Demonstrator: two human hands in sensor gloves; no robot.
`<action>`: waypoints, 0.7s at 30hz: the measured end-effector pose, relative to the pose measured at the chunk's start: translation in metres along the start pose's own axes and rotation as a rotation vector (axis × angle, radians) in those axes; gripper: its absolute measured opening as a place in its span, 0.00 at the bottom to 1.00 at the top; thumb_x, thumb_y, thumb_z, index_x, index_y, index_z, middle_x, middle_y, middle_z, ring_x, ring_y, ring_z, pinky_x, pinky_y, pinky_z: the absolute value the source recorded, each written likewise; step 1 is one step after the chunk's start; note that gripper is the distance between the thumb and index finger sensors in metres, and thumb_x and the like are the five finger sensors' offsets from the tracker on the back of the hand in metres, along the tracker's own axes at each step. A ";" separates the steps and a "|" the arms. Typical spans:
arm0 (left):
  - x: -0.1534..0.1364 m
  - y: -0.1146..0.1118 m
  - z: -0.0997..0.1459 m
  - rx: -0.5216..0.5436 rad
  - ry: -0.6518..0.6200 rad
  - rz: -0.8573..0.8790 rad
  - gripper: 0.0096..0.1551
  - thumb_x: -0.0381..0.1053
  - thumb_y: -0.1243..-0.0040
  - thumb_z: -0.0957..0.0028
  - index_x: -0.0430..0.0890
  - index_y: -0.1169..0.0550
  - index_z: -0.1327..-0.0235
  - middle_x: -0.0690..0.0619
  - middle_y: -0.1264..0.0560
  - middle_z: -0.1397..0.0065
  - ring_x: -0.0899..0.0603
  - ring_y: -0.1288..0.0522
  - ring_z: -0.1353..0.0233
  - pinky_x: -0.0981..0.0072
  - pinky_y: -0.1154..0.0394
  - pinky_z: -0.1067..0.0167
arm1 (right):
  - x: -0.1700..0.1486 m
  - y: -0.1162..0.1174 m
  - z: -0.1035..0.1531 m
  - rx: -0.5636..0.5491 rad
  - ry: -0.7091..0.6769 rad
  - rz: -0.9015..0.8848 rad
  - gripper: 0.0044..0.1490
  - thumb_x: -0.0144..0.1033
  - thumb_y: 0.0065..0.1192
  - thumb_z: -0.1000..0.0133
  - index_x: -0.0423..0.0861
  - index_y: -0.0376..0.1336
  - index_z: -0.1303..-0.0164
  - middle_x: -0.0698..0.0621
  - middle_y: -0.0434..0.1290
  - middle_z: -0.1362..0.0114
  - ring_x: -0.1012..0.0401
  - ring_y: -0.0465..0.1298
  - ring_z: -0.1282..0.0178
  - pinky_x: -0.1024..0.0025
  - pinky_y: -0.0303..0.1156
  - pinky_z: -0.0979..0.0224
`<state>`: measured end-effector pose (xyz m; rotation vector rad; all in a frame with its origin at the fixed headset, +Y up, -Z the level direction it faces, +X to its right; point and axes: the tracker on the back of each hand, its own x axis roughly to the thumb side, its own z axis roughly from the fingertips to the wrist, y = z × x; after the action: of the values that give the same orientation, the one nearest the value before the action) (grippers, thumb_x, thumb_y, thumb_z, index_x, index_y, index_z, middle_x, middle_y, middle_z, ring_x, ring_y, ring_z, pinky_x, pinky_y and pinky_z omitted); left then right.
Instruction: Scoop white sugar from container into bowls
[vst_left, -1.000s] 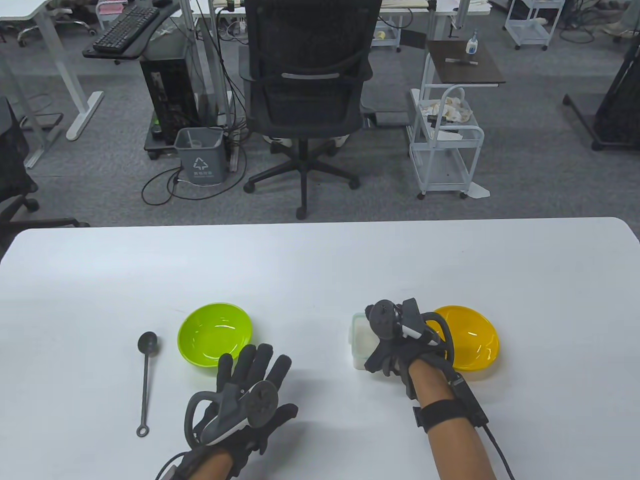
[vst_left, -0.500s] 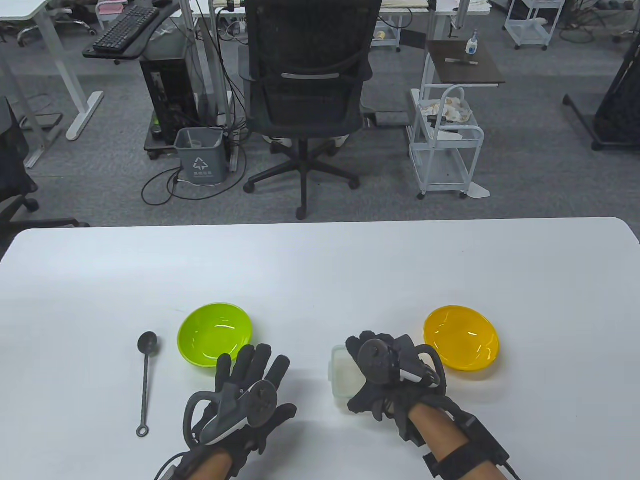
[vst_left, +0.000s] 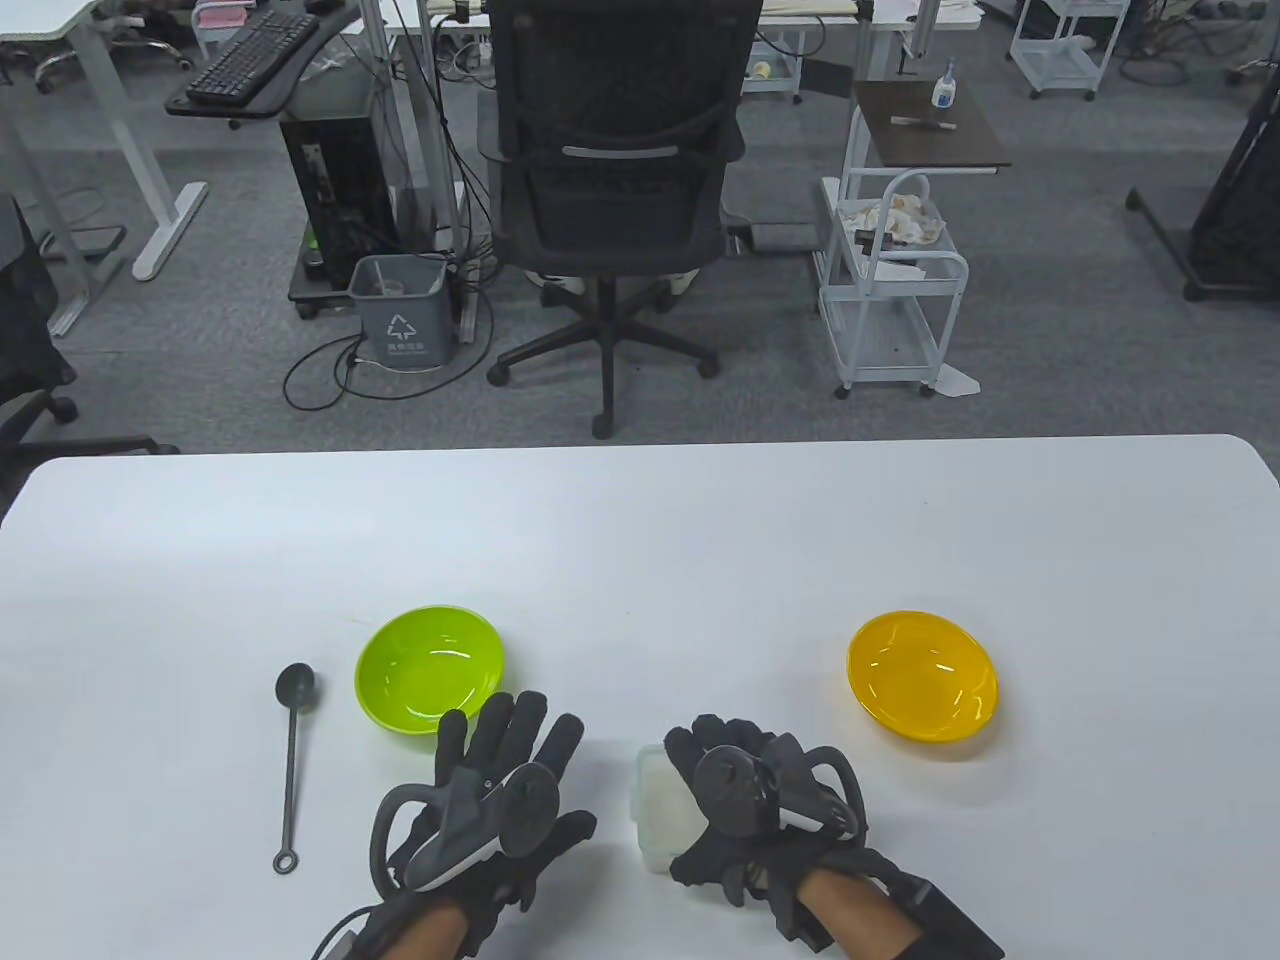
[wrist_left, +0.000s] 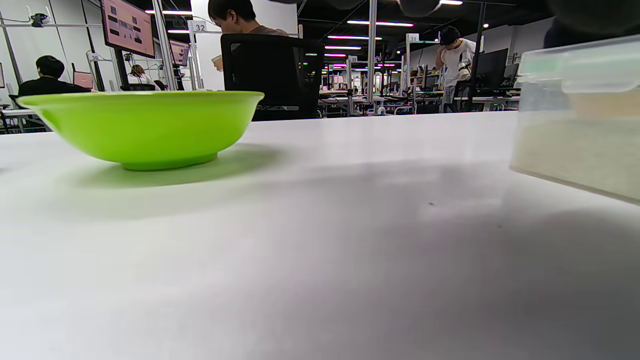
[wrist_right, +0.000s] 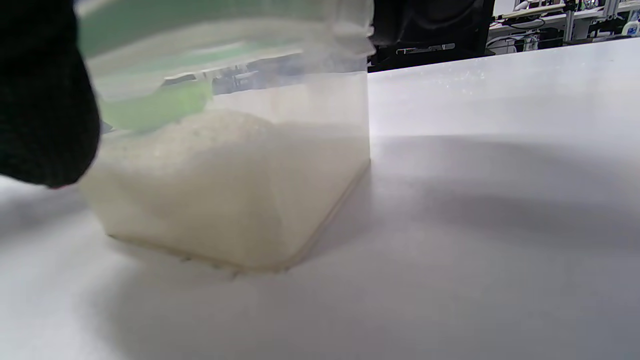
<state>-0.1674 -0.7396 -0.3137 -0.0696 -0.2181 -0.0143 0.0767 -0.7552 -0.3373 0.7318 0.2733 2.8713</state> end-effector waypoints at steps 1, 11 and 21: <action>0.000 0.000 0.000 -0.003 0.001 -0.001 0.54 0.82 0.52 0.61 0.73 0.51 0.18 0.61 0.59 0.09 0.42 0.58 0.08 0.36 0.66 0.20 | 0.000 0.000 0.000 0.017 -0.001 0.002 0.72 0.69 0.78 0.59 0.52 0.41 0.17 0.39 0.40 0.13 0.38 0.48 0.15 0.40 0.48 0.17; 0.003 -0.001 0.000 -0.014 -0.001 -0.005 0.54 0.81 0.52 0.60 0.73 0.51 0.18 0.61 0.59 0.09 0.42 0.58 0.08 0.36 0.66 0.20 | 0.000 -0.002 0.003 0.032 -0.004 -0.004 0.72 0.69 0.76 0.58 0.53 0.39 0.17 0.39 0.37 0.13 0.38 0.46 0.15 0.40 0.46 0.17; 0.012 0.004 -0.005 -0.109 0.002 0.226 0.53 0.81 0.52 0.59 0.72 0.51 0.17 0.60 0.59 0.09 0.42 0.56 0.08 0.36 0.64 0.19 | -0.008 -0.012 0.006 0.054 -0.018 -0.129 0.69 0.71 0.71 0.56 0.54 0.37 0.17 0.40 0.35 0.12 0.38 0.43 0.13 0.38 0.46 0.16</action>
<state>-0.1548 -0.7364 -0.3168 -0.2028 -0.2064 0.1987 0.0880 -0.7447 -0.3379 0.7216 0.3821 2.7436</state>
